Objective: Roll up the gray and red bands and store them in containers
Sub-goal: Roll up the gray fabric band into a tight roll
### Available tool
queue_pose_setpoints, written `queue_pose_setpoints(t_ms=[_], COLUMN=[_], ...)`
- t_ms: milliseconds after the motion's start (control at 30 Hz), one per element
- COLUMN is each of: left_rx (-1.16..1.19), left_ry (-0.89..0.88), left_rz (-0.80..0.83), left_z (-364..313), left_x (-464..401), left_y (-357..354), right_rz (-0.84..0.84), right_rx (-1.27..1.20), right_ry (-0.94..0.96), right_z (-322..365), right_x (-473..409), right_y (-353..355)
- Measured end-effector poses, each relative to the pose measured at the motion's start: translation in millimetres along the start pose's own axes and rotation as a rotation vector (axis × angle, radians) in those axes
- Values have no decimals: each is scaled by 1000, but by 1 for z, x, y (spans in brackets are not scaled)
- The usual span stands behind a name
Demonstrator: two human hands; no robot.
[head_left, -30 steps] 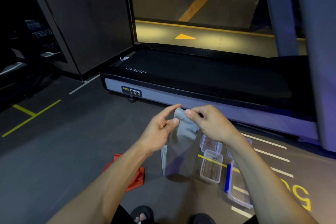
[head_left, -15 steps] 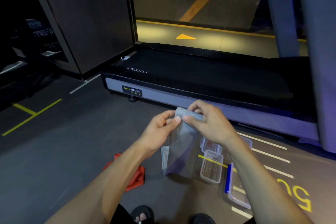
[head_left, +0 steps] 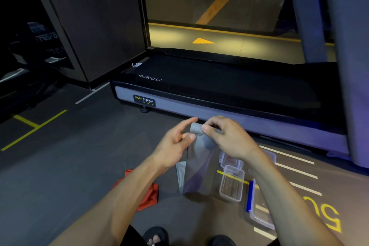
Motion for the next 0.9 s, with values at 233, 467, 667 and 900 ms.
queue_pose_setpoints(t_ms=[233,467,667,900], left_rx=[-14,139,48,-21], left_ry=[-34,-11,-29,-18], left_rz=[-60,-13,42,13], left_z=[-4,-7,-5,-3], left_x=[0,0,2,1], left_y=[-2,-5,-5,-5], right_rz=[41,-67,-107,-82], right_rx=[14,-10,-10,-13], right_ry=[-49,-6,-32,-53], right_z=[1,4,-2,0], right_x=[0,3,1,2], right_y=[-5,-3,2,4])
Point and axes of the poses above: each hand's wrist, its own x-axis away from the middle knuckle, its own y-axis out of the back of the hand, z = x × y, the point moved 3 cm from there along -x, towards the middle knuckle, and after that the axes turned 2 degrees about -z, right-handed, at the moved point
